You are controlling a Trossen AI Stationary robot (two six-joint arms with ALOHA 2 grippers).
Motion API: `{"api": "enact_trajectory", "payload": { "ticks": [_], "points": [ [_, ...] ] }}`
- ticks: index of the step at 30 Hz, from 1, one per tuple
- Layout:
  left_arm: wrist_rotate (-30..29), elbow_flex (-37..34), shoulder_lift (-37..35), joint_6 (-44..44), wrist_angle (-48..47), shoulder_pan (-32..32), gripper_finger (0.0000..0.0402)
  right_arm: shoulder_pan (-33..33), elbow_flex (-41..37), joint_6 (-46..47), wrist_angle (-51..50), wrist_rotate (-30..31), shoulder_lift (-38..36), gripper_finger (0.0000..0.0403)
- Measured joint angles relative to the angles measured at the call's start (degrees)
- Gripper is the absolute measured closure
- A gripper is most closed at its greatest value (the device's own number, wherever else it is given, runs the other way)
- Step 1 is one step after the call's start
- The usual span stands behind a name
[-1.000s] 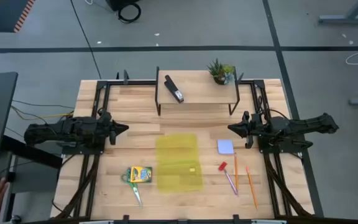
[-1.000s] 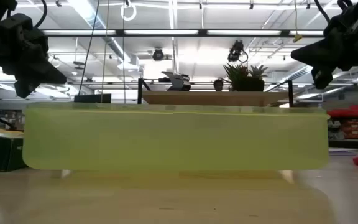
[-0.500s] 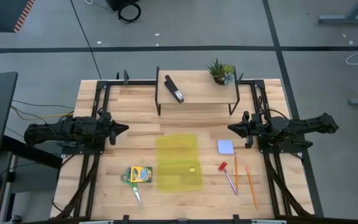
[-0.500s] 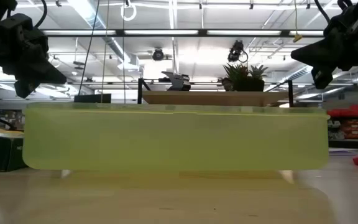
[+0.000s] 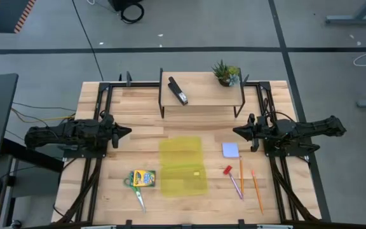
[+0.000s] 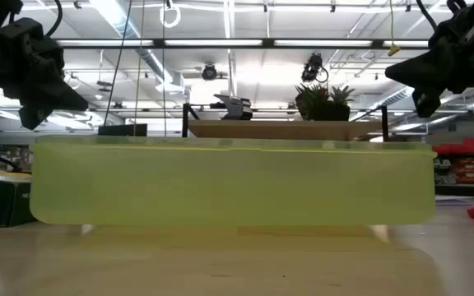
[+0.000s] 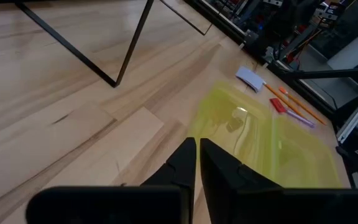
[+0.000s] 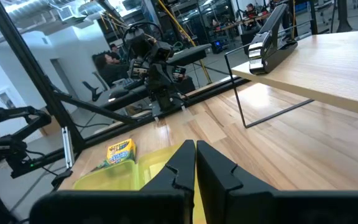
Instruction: Pack school essentials
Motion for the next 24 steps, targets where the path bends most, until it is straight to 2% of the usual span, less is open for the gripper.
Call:
{"api": "enact_trajectory", "payload": {
  "ticks": [10,12,14,16,20,24],
  "points": [
    [0.0,0.0,0.0,0.1,0.0,0.0,0.0364,0.0,0.0,0.0,0.0,0.0,0.0,0.0382],
    [-3.4,0.0,0.0,5.6,0.7,0.0,0.0368,0.0,0.0,0.0,0.0,0.0,0.0,0.0382],
    [-10.5,0.0,0.0,16.6,2.8,0.1,0.0371,0.0,0.0,0.0,0.0,0.0,0.0,0.0382],
    [-14.5,0.1,-0.1,26.2,4.1,0.1,0.0373,0.0,0.0,0.0,0.0,0.0,0.0,0.0382],
    [-15.2,0.1,0.0,36.3,5.1,0.1,0.0369,0.0,0.0,0.5,0.0,0.5,0.0,0.0382],
    [-15.2,0.1,0.0,37.5,5.1,0.1,0.0362,-0.1,0.0,1.1,0.0,3.4,0.0,0.0382]
  ]
}}
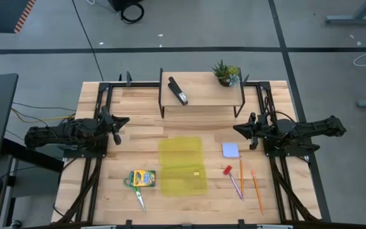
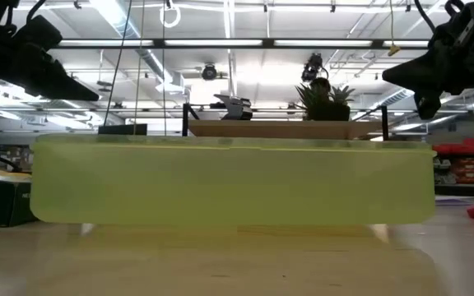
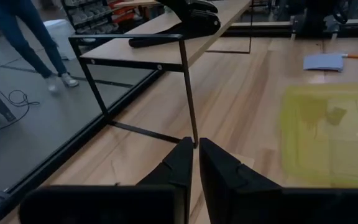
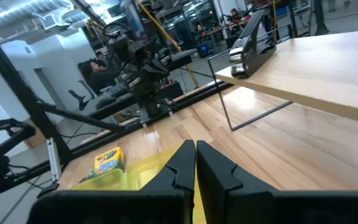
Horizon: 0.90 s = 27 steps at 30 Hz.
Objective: Pack school essentials
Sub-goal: Put the left yellow pencil into the yellow supply box
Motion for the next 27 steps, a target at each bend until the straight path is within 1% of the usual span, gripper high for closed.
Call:
{"api": "enact_trajectory", "payload": {
  "ticks": [3,6,11,15,21,27],
  "points": [
    [0.0,0.0,0.0,-0.3,0.0,0.0,0.0362,0.0,0.0,-0.6,0.0,0.8,0.0,0.0382],
    [0.0,0.0,0.0,-0.1,0.0,0.0,0.0366,0.0,0.0,5.7,0.0,1.0,0.0,0.0382],
    [0.0,0.0,0.0,-0.1,0.1,0.0,0.0373,-0.4,0.0,12.0,0.8,6.6,0.3,0.0382],
    [0.0,0.0,0.0,-0.1,0.1,0.0,0.0371,-0.4,0.0,18.6,2.7,6.9,0.3,0.0382],
    [0.0,0.0,0.0,-0.1,0.1,0.0,0.0363,-0.4,0.0,29.1,2.5,7.2,1.0,0.0382],
    [0.0,0.0,0.0,-0.1,0.0,0.0,0.0369,-0.4,0.5,30.9,2.3,1.1,5.2,0.0382]
  ]
}}
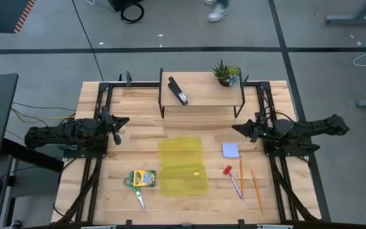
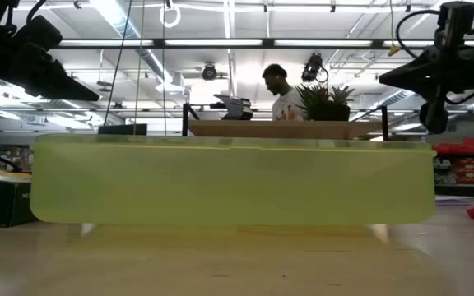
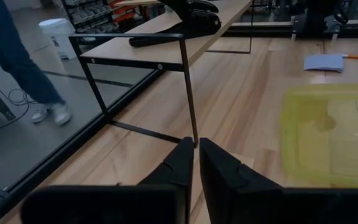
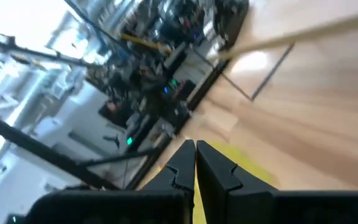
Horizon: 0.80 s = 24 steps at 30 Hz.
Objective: Pack school essentials
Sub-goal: Put the left yellow pencil into the yellow supply box
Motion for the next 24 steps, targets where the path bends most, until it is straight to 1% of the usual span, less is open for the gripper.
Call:
{"api": "enact_trajectory", "payload": {
  "ticks": [3,5,10,13,18,24],
  "points": [
    [0.0,0.0,0.0,0.0,0.0,0.0,0.0373,0.2,2.4,0.2,-1.6,-2.5,3.9,0.0382],
    [0.0,0.0,0.0,0.0,0.0,0.0,0.0373,0.2,5.2,-0.4,-4.5,-4.1,7.2,0.0382],
    [0.0,0.0,0.0,0.0,0.0,0.0,0.0366,0.2,15.0,-5.3,-17.3,-6.7,16.9,0.0382],
    [0.0,0.0,0.0,0.0,0.0,0.0,0.0363,0.2,19.7,-8.0,-22.4,-9.2,22.4,0.0381],
    [0.0,0.0,0.0,0.0,0.0,0.0,0.0362,0.2,25.2,-11.9,-25.2,-15.0,30.4,0.0366],
    [0.0,0.0,0.0,0.0,0.0,0.0,0.037,0.2,29.1,-14.9,-25.3,-17.9,37.9,0.0323]
  ]
}}
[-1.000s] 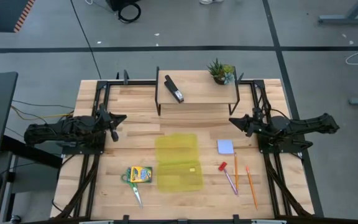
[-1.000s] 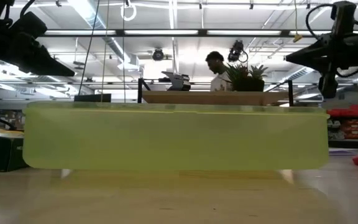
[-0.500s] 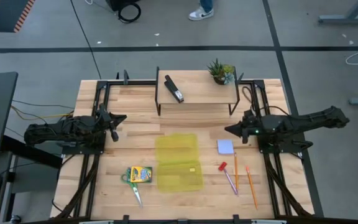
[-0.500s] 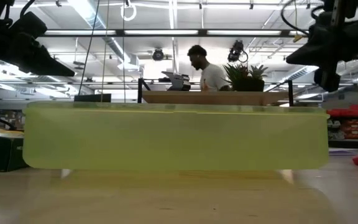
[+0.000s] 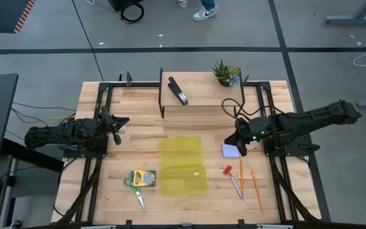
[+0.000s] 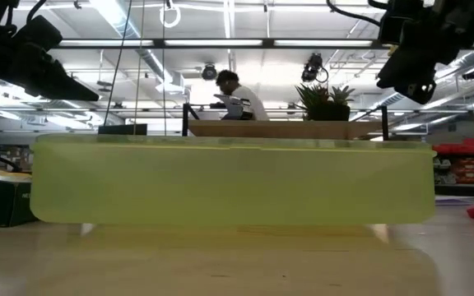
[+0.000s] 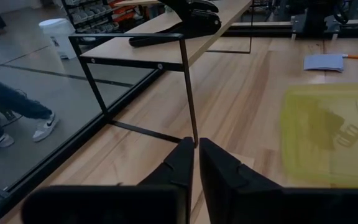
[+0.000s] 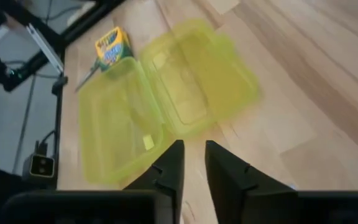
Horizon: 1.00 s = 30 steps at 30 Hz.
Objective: Pack school essentials
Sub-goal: Put the left yellow pencil into the yellow supply box
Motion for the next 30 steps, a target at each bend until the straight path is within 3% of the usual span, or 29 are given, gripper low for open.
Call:
{"api": "enact_trajectory", "payload": {
  "ticks": [10,18,30],
  "points": [
    [0.0,0.0,0.0,0.0,0.0,0.0,0.0363,0.0,5.0,-5.6,0.0,-1.8,10.3,0.0243],
    [0.0,0.0,0.0,0.0,0.0,0.0,0.037,0.0,7.8,-7.3,0.7,-1.4,15.2,0.0222],
    [0.0,0.0,0.0,0.0,0.0,0.0,0.0363,0.0,7.9,6.7,0.4,-1.2,19.6,0.022]
  ]
}}
